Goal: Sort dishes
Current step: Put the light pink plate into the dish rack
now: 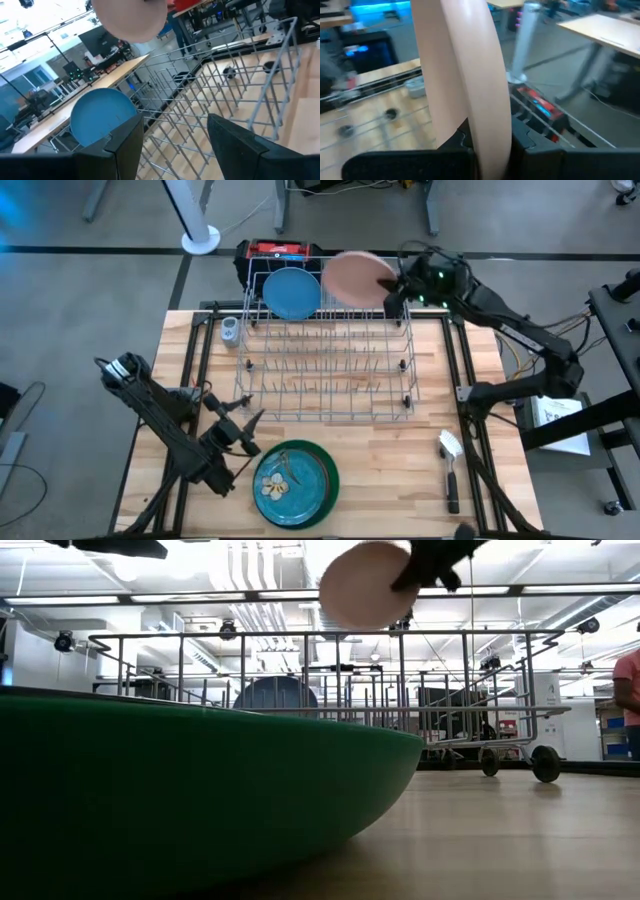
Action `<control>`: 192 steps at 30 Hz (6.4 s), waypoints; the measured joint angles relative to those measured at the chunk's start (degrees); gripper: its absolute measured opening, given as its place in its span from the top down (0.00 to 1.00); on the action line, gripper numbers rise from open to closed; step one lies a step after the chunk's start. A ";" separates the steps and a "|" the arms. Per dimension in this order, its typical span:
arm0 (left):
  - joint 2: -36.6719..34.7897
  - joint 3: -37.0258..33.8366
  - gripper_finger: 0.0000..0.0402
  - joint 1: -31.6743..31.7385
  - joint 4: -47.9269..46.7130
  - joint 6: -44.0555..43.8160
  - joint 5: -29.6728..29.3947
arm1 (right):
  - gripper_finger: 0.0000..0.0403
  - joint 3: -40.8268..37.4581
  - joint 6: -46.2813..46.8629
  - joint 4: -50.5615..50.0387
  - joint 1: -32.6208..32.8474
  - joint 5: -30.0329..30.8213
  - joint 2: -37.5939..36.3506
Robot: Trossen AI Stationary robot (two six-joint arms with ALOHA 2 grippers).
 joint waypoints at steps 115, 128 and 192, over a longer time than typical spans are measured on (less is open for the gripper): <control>-15.25 -4.01 0.48 44.77 0.62 35.51 -6.52 | 0.93 2.33 55.67 -5.49 17.71 61.77 24.71; -15.23 -4.01 0.48 44.77 0.89 35.50 -6.52 | 0.93 1.77 52.16 -3.14 18.97 65.66 27.01; -15.23 -4.03 0.48 44.75 1.06 35.53 -6.52 | 0.93 -1.11 55.65 -0.70 20.24 67.10 28.60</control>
